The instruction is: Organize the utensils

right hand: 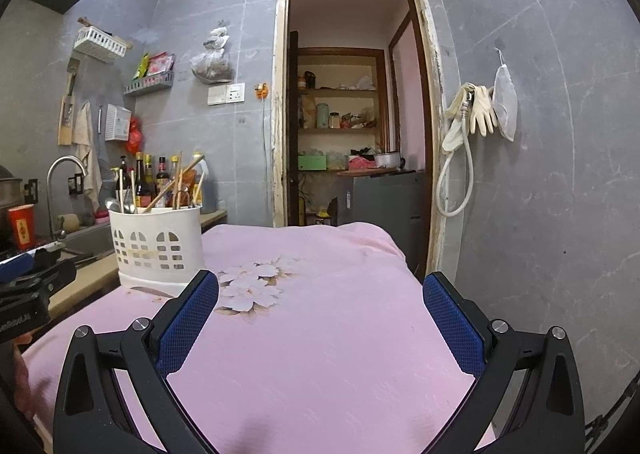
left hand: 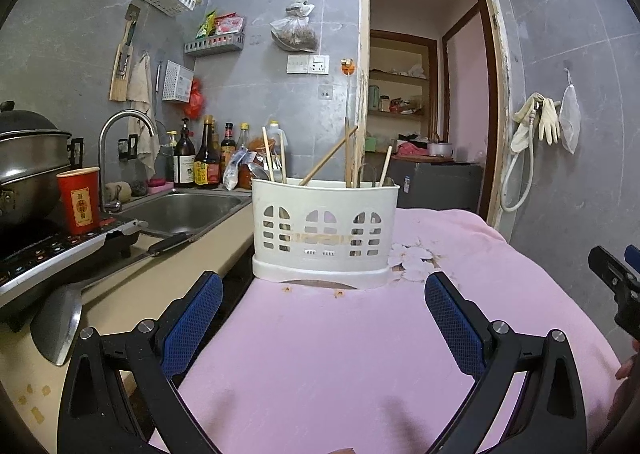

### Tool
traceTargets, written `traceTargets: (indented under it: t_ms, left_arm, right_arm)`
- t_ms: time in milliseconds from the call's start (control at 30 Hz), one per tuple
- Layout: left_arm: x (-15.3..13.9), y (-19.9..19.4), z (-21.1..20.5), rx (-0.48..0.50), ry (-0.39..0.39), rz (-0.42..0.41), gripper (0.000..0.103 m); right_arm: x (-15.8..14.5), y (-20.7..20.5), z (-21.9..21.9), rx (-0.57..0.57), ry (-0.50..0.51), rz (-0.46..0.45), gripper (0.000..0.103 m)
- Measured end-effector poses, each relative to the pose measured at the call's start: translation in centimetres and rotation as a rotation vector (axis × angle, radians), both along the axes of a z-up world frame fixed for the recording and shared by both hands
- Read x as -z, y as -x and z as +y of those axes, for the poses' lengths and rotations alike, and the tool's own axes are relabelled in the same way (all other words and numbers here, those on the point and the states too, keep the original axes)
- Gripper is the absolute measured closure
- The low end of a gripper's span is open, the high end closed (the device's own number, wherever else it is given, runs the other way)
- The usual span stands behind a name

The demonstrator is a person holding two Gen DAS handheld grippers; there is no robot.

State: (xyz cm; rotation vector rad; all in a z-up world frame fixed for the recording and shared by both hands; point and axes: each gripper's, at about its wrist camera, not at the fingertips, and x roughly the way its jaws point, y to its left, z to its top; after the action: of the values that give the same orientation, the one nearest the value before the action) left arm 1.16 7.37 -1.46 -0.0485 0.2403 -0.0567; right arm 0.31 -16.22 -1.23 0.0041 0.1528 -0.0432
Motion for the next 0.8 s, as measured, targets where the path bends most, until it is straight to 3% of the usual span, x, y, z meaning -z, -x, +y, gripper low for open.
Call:
traceTargets:
  t_ms: [800]
  left_arm:
    - [0.32,0.1,-0.03,0.013,0.022,0.021,0.004]
  right_arm:
    - [0.13,0.15,-0.34,0.015,-0.009,0.013,0.0]
